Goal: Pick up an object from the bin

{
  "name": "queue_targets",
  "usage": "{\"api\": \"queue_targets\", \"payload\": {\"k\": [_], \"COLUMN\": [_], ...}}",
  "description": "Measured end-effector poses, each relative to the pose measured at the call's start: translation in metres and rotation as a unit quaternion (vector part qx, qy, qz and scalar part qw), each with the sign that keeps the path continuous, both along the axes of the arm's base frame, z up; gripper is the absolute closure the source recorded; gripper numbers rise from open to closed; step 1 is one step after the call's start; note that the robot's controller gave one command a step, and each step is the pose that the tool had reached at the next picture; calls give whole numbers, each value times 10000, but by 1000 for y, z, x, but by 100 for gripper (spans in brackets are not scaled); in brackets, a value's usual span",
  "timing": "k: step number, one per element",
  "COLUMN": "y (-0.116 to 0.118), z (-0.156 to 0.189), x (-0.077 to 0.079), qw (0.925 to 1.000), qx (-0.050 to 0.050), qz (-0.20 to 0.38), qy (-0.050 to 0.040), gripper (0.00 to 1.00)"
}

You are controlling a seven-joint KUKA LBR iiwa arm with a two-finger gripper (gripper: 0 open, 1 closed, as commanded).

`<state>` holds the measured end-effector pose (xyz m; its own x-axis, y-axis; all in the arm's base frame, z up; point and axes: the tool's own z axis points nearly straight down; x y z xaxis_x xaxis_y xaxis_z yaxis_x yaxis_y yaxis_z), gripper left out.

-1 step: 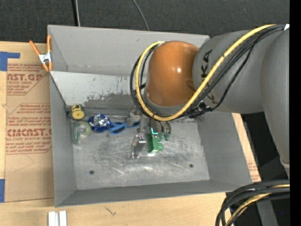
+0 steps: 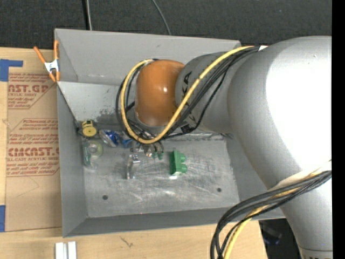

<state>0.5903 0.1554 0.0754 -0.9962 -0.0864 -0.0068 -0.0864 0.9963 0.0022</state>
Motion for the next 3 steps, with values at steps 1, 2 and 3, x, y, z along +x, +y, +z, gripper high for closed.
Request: {"api": "queue_targets", "payload": {"k": [1,2,3], "y": [64,60,67], "z": [14,14,144], "x": [-21,-20,-21], "qw": [9951,9953,9959], "qx": [0,-20,-2], "qz": [991,971,909], "qy": [17,29,-22], "gripper": [0,100,100]}}
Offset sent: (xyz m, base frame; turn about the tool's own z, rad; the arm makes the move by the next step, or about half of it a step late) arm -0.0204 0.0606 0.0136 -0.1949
